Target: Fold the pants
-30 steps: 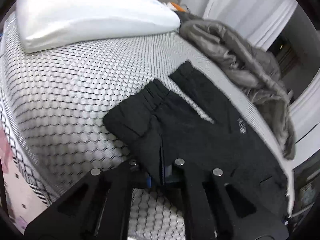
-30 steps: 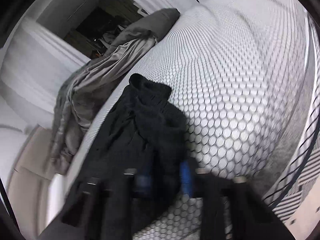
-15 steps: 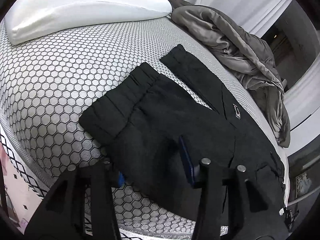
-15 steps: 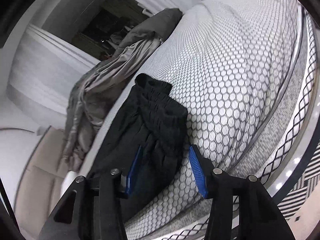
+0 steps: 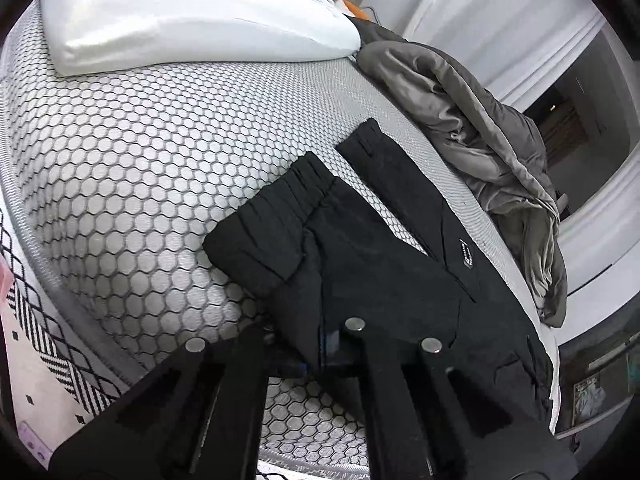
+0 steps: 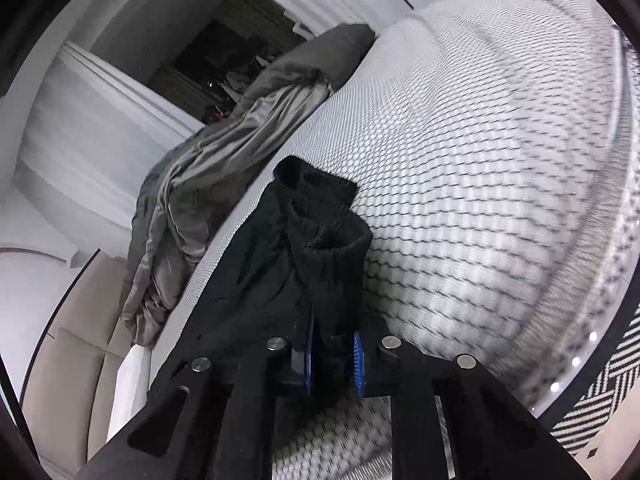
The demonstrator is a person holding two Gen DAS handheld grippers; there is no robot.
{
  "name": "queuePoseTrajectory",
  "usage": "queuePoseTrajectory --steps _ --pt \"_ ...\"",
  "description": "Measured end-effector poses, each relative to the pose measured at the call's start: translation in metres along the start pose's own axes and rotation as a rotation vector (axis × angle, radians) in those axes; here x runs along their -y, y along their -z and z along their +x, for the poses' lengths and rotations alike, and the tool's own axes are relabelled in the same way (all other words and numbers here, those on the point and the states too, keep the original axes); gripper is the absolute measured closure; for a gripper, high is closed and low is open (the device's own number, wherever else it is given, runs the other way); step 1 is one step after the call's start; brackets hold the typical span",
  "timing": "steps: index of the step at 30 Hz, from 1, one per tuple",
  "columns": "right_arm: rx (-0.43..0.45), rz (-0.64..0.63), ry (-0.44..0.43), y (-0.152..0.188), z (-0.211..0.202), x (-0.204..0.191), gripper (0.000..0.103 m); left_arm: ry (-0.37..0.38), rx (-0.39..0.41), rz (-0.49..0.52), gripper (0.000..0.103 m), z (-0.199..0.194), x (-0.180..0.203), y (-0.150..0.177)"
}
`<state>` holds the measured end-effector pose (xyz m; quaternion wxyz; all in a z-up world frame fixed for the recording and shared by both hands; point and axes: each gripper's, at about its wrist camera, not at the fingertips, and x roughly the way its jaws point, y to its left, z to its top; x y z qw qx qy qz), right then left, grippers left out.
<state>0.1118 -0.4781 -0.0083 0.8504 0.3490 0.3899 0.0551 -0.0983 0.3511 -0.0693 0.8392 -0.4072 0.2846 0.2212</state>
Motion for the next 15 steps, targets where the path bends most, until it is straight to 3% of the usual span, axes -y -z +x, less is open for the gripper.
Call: queuePoseTrajectory --steps 3,9,15 --pt "0.004 0.012 -0.012 0.000 -0.003 -0.001 0.089 -0.008 0.004 -0.006 0.103 0.001 0.003 -0.003" --pt "0.117 -0.013 -0.057 -0.016 -0.027 -0.039 0.089 -0.001 0.048 0.014 0.103 -0.013 0.032 -0.025" --pt "0.183 -0.060 -0.038 -0.055 -0.015 -0.096 0.089 -0.019 0.095 0.082 0.103 -0.016 0.092 -0.074"
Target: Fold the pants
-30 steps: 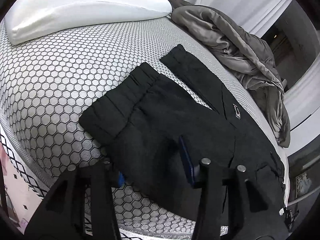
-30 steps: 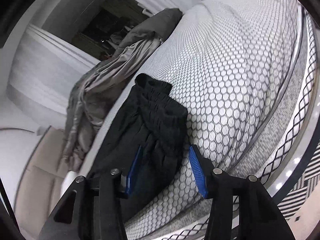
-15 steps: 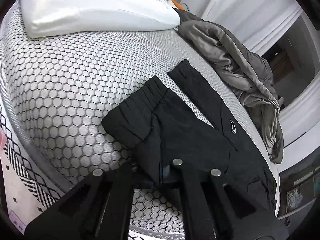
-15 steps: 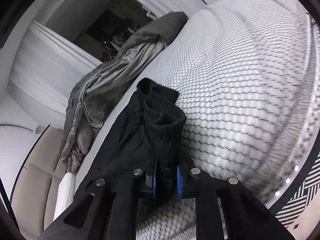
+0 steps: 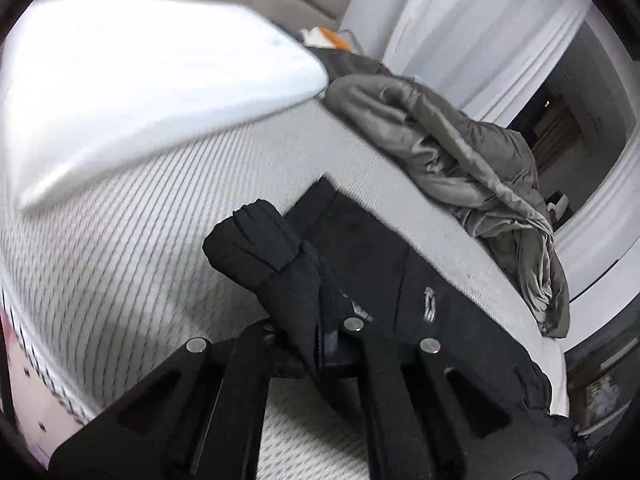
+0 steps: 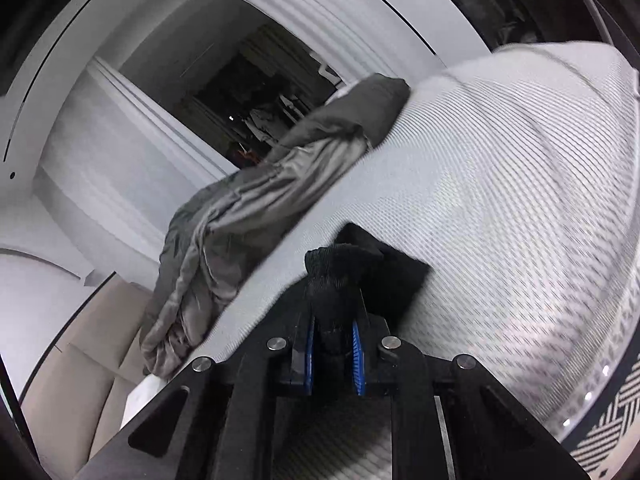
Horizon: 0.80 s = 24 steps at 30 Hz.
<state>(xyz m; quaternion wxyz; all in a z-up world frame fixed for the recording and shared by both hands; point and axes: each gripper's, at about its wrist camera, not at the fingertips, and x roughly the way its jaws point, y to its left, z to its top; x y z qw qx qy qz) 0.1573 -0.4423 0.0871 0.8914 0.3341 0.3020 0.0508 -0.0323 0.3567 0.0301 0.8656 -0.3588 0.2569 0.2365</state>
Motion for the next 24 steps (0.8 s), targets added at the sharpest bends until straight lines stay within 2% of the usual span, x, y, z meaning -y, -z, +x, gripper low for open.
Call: queuePoseTrajectory --steps 5,7,11,13,14,15,17,18,19,20,22,24 --pt "0.017 -0.029 0.040 -0.036 0.047 -0.032 0.089 -0.032 0.003 0.041 0.103 0.033 0.051 -0.054" --pt "0.013 -0.053 0.069 -0.049 0.072 -0.043 0.089 -0.050 -0.009 0.060 0.103 0.058 0.069 -0.071" --pt "-0.033 -0.083 0.135 -0.071 0.143 -0.060 0.088 -0.121 -0.073 0.078 0.103 0.132 0.096 -0.098" --pt "-0.069 -0.120 0.200 -0.078 0.181 -0.068 0.079 -0.149 -0.113 0.046 0.100 0.174 0.096 -0.108" --pt "-0.072 -0.138 0.251 -0.081 0.198 -0.071 0.064 -0.148 -0.126 0.034 0.098 0.191 0.095 -0.112" --pt "-0.074 -0.150 0.266 -0.082 0.213 -0.071 0.049 -0.146 -0.131 0.018 0.092 0.203 0.094 -0.115" --pt "-0.072 -0.172 0.322 -0.084 0.230 -0.071 0.046 -0.135 -0.134 -0.002 0.060 0.227 0.093 -0.124" --pt "-0.069 -0.176 0.331 -0.083 0.232 -0.073 0.046 -0.152 -0.117 -0.005 0.010 0.231 0.093 -0.126" --pt "-0.071 -0.177 0.317 -0.080 0.231 -0.073 0.046 -0.174 -0.069 -0.004 0.004 0.229 0.094 -0.131" --pt "-0.077 -0.190 0.301 -0.074 0.226 -0.075 0.046 -0.175 -0.036 0.003 0.002 0.225 0.092 -0.132" --pt "-0.090 -0.245 0.271 -0.061 0.216 -0.082 0.043 -0.159 -0.039 0.014 0.001 0.219 0.090 -0.131" --pt "-0.081 -0.277 0.238 -0.044 0.197 -0.086 0.033 -0.145 -0.046 0.012 0.001 0.208 0.085 -0.126"
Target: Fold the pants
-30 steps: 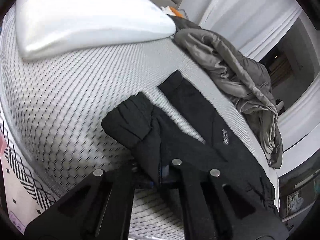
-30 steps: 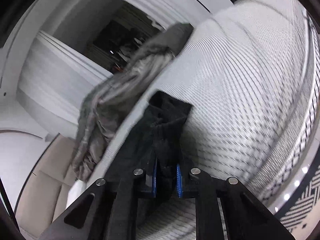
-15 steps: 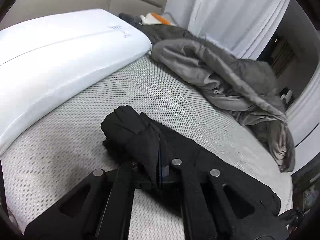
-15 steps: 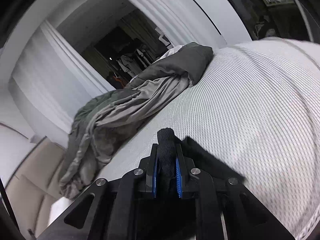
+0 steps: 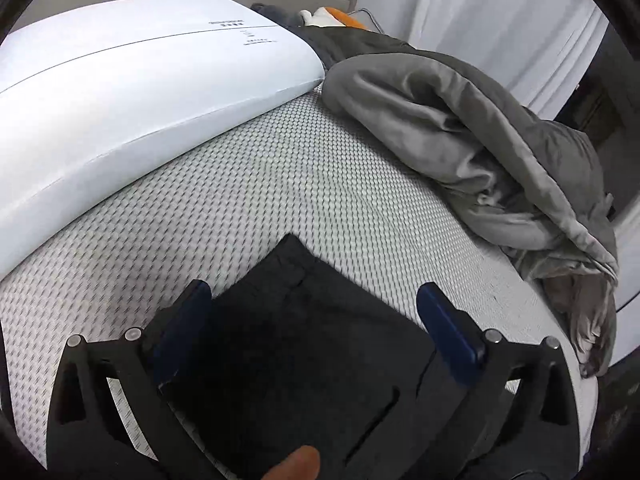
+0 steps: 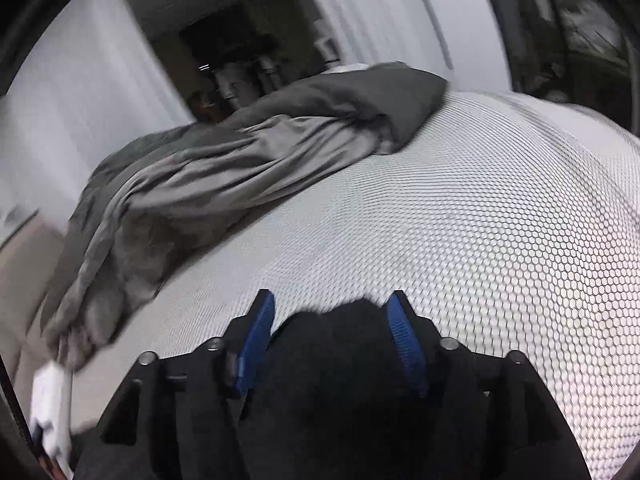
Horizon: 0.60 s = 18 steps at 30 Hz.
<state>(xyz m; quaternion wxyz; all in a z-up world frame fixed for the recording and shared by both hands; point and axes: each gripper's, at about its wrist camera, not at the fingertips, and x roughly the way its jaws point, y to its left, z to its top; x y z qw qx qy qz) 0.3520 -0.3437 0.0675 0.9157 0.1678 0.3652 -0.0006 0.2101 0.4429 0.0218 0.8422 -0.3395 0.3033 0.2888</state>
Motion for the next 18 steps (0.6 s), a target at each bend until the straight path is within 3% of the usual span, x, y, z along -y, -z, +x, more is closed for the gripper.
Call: queuePoseTrajectory --steps 3,5,7,9,11,14,17,18 --pt "-0.022 0.005 -0.079 0.027 -0.022 -0.004 0.030 0.016 -0.011 0.010 0.001 -0.023 -0.012 0.021" --pt "-0.074 0.014 -0.120 0.040 -0.032 -0.004 0.030 0.029 -0.054 -0.009 0.007 -0.033 -0.019 0.040" --pt "-0.082 0.026 -0.158 0.053 -0.049 -0.005 0.030 0.090 -0.114 -0.045 0.034 -0.048 -0.036 0.064" --pt "-0.082 0.011 -0.191 0.065 -0.063 -0.006 0.030 0.162 -0.199 -0.105 0.042 -0.053 -0.048 0.086" --pt "-0.079 0.011 -0.216 0.077 -0.074 -0.005 0.025 0.270 -0.228 -0.169 0.051 -0.060 -0.059 0.110" --pt "-0.103 0.036 -0.237 0.093 -0.073 0.000 0.024 0.281 -0.231 -0.129 0.052 -0.052 -0.045 0.121" --pt "-0.128 0.057 -0.237 0.100 -0.061 0.005 0.024 0.258 -0.239 -0.112 0.058 -0.033 -0.035 0.121" --pt "-0.141 0.062 -0.248 0.103 -0.057 0.006 0.024 0.258 -0.241 -0.117 0.065 -0.026 -0.034 0.121"
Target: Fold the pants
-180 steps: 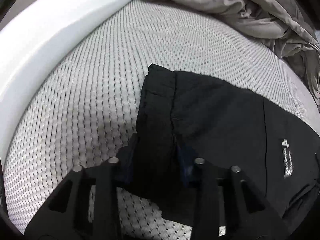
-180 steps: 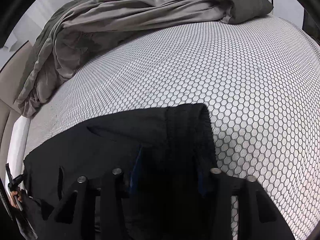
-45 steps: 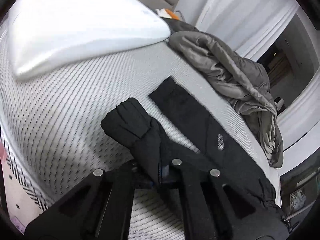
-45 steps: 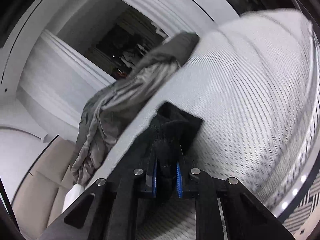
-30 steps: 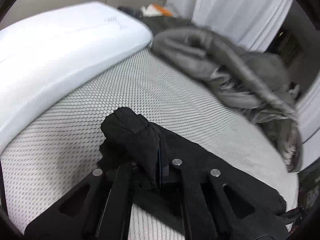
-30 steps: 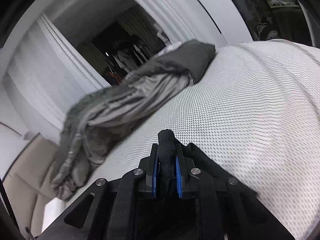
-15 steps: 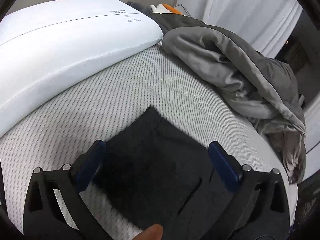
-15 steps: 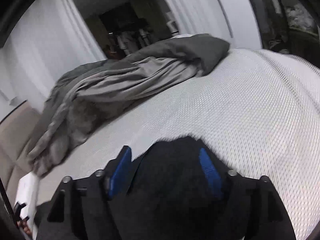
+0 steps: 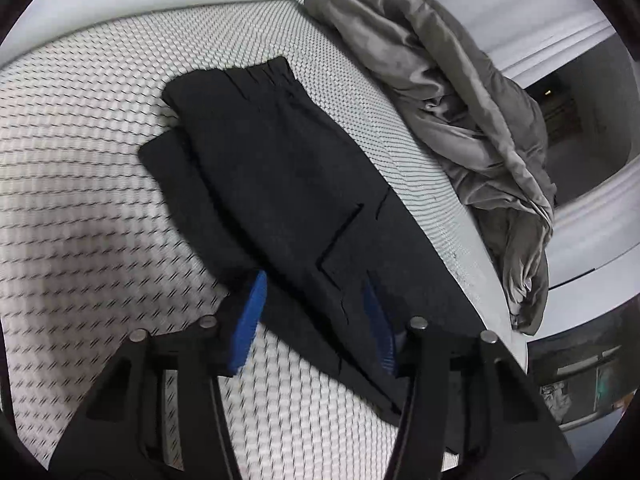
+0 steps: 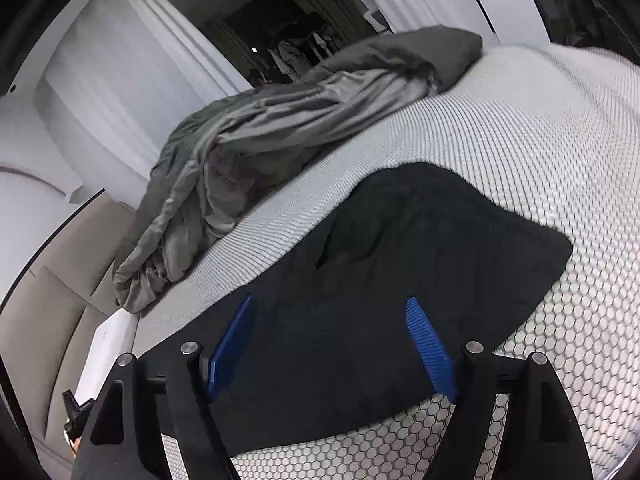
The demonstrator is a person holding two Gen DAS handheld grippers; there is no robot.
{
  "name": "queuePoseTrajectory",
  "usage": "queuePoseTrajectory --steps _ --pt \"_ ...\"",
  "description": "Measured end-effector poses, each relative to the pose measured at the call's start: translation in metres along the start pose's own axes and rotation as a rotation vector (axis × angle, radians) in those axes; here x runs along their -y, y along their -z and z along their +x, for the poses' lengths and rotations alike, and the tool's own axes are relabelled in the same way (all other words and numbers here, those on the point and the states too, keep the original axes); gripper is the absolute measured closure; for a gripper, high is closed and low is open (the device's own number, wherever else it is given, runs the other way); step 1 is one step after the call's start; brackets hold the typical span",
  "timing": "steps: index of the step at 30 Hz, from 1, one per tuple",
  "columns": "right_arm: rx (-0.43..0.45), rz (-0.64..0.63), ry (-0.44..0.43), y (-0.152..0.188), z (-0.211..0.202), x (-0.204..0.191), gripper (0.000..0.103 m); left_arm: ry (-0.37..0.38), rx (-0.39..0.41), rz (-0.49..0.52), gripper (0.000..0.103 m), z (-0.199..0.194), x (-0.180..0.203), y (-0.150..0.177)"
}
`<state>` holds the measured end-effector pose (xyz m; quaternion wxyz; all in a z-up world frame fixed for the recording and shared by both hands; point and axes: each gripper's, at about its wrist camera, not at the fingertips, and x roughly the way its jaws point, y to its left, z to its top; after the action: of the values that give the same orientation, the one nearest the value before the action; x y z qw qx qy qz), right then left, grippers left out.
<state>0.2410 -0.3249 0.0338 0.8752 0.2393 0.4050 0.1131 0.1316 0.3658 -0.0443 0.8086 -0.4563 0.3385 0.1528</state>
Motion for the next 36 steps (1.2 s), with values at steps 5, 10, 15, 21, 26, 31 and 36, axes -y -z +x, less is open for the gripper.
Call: queuePoseTrajectory --steps 5,10,15,21,26,31,36 --pt "0.010 -0.008 0.022 -0.002 0.005 0.004 0.024 -0.057 0.006 0.045 0.102 0.026 0.002 -0.004" --pt "0.019 -0.022 0.042 -0.005 0.000 0.008 0.024 -0.120 0.038 0.097 0.102 0.016 0.000 -0.002" --pt "0.012 -0.023 0.044 -0.004 -0.002 0.011 0.024 -0.147 0.027 0.059 0.087 0.001 -0.015 0.003" --pt "0.017 -0.003 0.058 -0.001 -0.015 0.025 0.024 -0.085 -0.012 0.028 0.068 -0.012 -0.023 0.011" --pt "-0.013 0.031 0.049 0.000 -0.016 0.036 0.024 -0.024 -0.002 -0.096 0.069 0.018 -0.033 0.002" --pt "-0.053 0.115 0.059 0.001 -0.019 0.061 0.024 -0.008 0.080 -0.106 0.102 0.009 -0.029 0.003" --pt "-0.129 0.197 0.062 0.004 -0.012 0.083 0.024 -0.044 0.113 -0.009 0.102 -0.009 -0.020 0.007"
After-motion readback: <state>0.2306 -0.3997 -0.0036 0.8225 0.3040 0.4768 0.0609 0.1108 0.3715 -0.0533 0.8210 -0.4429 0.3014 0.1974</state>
